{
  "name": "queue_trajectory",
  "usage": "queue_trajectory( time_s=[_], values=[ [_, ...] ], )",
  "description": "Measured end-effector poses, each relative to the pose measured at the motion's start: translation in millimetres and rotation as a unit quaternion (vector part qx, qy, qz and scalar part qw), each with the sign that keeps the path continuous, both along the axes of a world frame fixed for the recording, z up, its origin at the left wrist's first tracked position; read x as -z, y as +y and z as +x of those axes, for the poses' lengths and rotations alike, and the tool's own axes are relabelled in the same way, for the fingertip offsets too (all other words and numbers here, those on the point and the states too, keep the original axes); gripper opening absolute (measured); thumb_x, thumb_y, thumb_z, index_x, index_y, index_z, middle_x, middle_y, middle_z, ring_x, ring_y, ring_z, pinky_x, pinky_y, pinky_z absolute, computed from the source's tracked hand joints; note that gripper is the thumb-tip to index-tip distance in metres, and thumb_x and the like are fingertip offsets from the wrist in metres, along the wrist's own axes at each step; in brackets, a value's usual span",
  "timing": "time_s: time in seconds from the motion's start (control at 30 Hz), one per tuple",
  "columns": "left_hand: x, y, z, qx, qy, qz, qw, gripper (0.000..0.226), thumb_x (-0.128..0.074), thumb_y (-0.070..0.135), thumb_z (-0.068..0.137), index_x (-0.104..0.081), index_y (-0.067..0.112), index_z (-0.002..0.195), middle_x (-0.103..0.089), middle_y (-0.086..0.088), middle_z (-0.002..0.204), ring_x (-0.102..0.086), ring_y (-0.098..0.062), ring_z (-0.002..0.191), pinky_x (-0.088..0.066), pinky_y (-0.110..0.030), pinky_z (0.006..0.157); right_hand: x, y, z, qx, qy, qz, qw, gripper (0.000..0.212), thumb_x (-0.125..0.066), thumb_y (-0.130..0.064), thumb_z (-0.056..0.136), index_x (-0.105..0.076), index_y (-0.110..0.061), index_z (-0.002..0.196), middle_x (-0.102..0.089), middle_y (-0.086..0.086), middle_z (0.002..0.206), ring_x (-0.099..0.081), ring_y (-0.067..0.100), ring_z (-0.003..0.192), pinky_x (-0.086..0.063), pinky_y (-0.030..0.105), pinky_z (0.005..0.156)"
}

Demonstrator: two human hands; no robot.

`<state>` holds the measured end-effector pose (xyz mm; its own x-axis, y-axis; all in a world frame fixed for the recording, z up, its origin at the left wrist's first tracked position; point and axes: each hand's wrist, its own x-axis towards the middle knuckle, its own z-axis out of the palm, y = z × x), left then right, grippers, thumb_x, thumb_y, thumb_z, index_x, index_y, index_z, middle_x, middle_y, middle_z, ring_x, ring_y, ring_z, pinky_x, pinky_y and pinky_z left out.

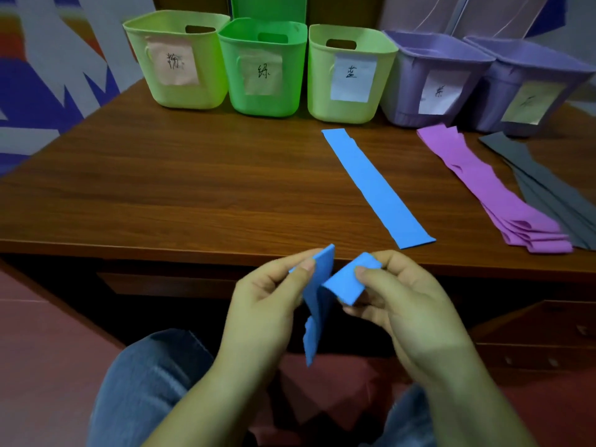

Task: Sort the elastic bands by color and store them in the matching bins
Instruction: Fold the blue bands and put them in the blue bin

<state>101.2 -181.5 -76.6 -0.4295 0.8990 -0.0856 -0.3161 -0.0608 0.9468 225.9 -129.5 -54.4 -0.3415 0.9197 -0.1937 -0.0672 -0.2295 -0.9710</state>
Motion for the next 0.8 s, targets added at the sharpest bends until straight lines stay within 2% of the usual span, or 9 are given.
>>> queue_trajectory(
  time_s=[0.07,0.13,0.23,0.33,0.47,0.57,0.63,0.73,0.8],
  values=[
    [-1,1,-4,-0.041,0.014,-0.009,0.999,0.017,-0.063,0.024,0.081,-0.077,0.030,0.086,-0.075,0.002,0.087,-0.070,-0.014,0.090,-0.050,-0.035,0.087,-1,-1,2,-0.055,-0.090,0.070,0.992,0.018,-0.056,0.002,0.088,-0.058,-0.013,0.077,-0.061,0.000,0.056,-0.057,0.009,0.051,-0.047,0.022,0.053],
    [-4,-1,-4,-0.053,0.033,-0.017,0.998,0.020,-0.059,0.019,0.088,-0.077,0.026,0.088,-0.072,0.008,0.075,-0.067,-0.004,0.075,-0.049,-0.026,0.076,1,-3,-2,-0.076,-0.164,0.138,0.974,0.016,-0.060,-0.004,0.085,-0.060,-0.018,0.078,-0.061,0.000,0.061,-0.058,0.013,0.056,-0.048,0.026,0.057],
    [-5,-2,5,-0.024,0.025,-0.020,0.999,0.020,-0.056,0.013,0.090,-0.075,0.017,0.095,-0.075,0.000,0.086,-0.070,-0.013,0.084,-0.053,-0.027,0.077,6,-5,-9,-0.039,-0.200,0.184,0.962,0.013,-0.063,-0.010,0.084,-0.059,-0.022,0.079,-0.065,0.005,0.074,-0.063,0.023,0.069,-0.050,0.033,0.064],
    [0,-4,12,-0.007,0.009,-0.023,1.000,0.020,-0.055,0.007,0.090,-0.072,0.016,0.097,-0.075,-0.002,0.084,-0.069,-0.012,0.078,-0.052,-0.018,0.066,6,-5,-13,-0.022,-0.178,0.169,0.969,0.016,-0.065,-0.010,0.084,-0.059,-0.025,0.085,-0.066,0.005,0.079,-0.066,0.022,0.075,-0.054,0.034,0.069],
    [6,-6,14,0.003,-0.005,-0.040,0.999,0.019,-0.056,0.006,0.090,-0.071,0.013,0.099,-0.073,-0.006,0.085,-0.066,-0.010,0.070,-0.050,-0.020,0.065,4,-3,-12,0.003,-0.133,0.149,0.980,0.037,-0.068,-0.002,0.081,-0.053,-0.032,0.095,-0.061,-0.003,0.072,-0.063,0.008,0.065,-0.048,0.018,0.058],
    [4,-5,13,-0.003,-0.045,-0.043,0.998,0.021,-0.055,0.005,0.090,-0.073,0.015,0.091,-0.073,-0.010,0.087,-0.069,-0.016,0.076,-0.054,-0.024,0.068,1,-4,-11,0.037,-0.091,0.149,0.984,0.035,-0.067,0.002,0.080,-0.054,-0.029,0.091,-0.059,-0.003,0.072,-0.058,0.004,0.059,-0.046,0.014,0.054],
    [2,-4,12,-0.011,-0.071,-0.043,0.996,0.023,-0.055,0.003,0.088,-0.074,0.015,0.083,-0.073,-0.009,0.082,-0.068,-0.014,0.070,-0.053,-0.021,0.064,0,-4,-10,0.065,-0.081,0.167,0.980,0.034,-0.067,0.003,0.079,-0.055,-0.028,0.087,-0.058,-0.005,0.069,-0.056,0.002,0.058,-0.046,0.012,0.054],
    [-2,-2,12,-0.004,-0.096,-0.041,0.994,0.024,-0.055,-0.002,0.086,-0.073,0.012,0.078,-0.073,-0.008,0.076,-0.065,-0.010,0.060,-0.051,-0.016,0.055,1,-4,-12,0.055,-0.071,0.171,0.981,0.034,-0.068,0.005,0.079,-0.058,-0.027,0.085,-0.061,-0.007,0.066,-0.057,0.002,0.058,-0.047,0.012,0.056],
    [-5,-1,13,0.004,-0.112,-0.038,0.993,0.022,-0.054,-0.003,0.085,-0.071,0.010,0.080,-0.074,-0.013,0.081,-0.068,-0.015,0.067,-0.053,-0.018,0.058,3,-4,-15,0.043,-0.062,0.162,0.984,0.032,-0.066,0.007,0.079,-0.060,-0.024,0.082,-0.064,-0.011,0.063,-0.058,-0.002,0.058,-0.047,0.011,0.056]
  ],
)
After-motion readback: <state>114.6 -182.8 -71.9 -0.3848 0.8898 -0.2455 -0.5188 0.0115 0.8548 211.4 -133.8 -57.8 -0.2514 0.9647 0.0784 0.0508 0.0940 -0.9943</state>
